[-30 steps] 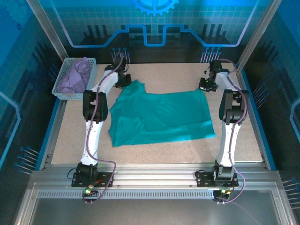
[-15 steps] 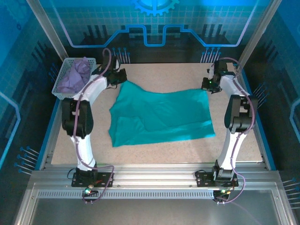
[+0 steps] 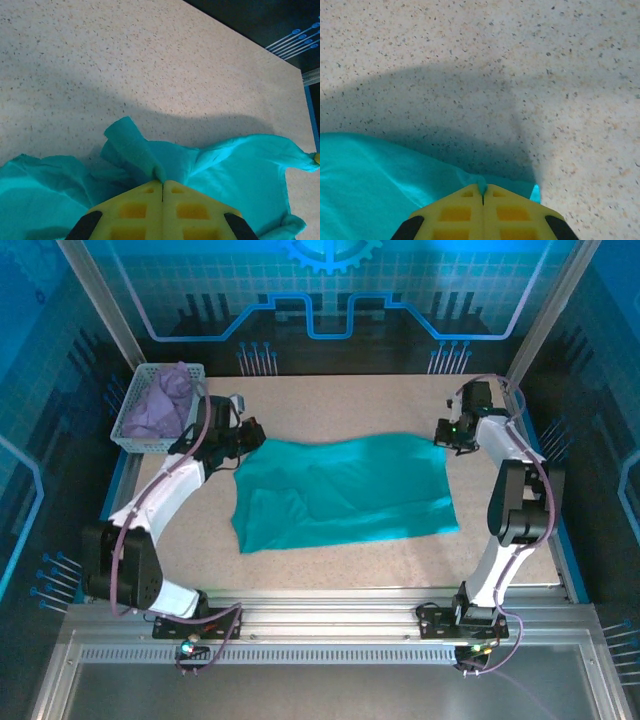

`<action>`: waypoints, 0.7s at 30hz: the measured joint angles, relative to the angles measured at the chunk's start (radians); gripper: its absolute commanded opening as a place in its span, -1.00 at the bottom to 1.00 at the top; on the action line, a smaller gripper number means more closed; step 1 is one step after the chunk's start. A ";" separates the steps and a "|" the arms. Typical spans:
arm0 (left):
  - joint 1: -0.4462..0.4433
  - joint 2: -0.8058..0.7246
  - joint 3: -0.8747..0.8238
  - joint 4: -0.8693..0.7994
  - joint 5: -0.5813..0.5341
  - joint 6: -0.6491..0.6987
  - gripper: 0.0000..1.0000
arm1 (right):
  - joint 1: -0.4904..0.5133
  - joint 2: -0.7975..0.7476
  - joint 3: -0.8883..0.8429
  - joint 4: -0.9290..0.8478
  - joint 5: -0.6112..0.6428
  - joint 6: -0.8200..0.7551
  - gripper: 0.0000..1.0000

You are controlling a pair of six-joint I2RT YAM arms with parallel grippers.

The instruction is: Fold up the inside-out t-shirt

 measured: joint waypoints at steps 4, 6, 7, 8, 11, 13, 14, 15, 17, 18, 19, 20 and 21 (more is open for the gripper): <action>-0.011 -0.094 -0.079 -0.013 0.000 0.000 -1.00 | 0.000 -0.020 -0.030 -0.011 0.039 0.005 -0.99; -0.011 -0.133 -0.112 -0.029 0.000 0.000 -1.00 | 0.000 -0.031 -0.051 -0.024 0.057 0.008 -0.98; -0.011 -0.147 -0.127 -0.035 0.000 0.000 -1.00 | 0.000 -0.036 -0.060 -0.031 0.066 0.008 -0.98; -0.011 -0.160 -0.142 -0.040 -0.001 0.000 -1.00 | 0.000 -0.040 -0.069 -0.039 0.074 0.008 -0.98; -0.011 -0.190 -0.185 -0.059 -0.004 0.000 -1.00 | 0.000 -0.062 -0.100 -0.049 0.089 0.011 -0.98; -0.011 -0.205 -0.215 -0.063 -0.007 0.001 -1.00 | 0.000 -0.083 -0.128 -0.055 0.100 0.015 -0.98; -0.011 -0.211 -0.232 -0.064 -0.007 0.000 -1.00 | 0.000 -0.094 -0.143 -0.057 0.102 0.016 -0.97; -0.011 -0.215 -0.248 -0.064 -0.007 0.000 -1.00 | 0.000 -0.102 -0.157 -0.060 0.105 0.019 -0.95; -0.012 -0.217 -0.281 -0.061 -0.007 0.000 -1.00 | 0.000 -0.109 -0.183 -0.060 0.109 0.025 -0.92; -0.013 -0.217 -0.300 -0.060 -0.007 0.000 -1.00 | 0.000 -0.110 -0.200 -0.058 0.115 0.029 -0.89; -0.014 -0.217 -0.320 -0.060 -0.007 -0.002 -1.00 | 0.000 -0.110 -0.216 -0.056 0.120 0.035 -0.86; -0.016 -0.217 -0.341 -0.059 -0.007 -0.006 -1.00 | 0.000 -0.110 -0.236 -0.053 0.126 0.040 -0.83; -0.018 -0.217 -0.364 -0.055 -0.007 -0.012 -1.00 | 0.000 -0.111 -0.257 -0.051 0.131 0.049 -0.73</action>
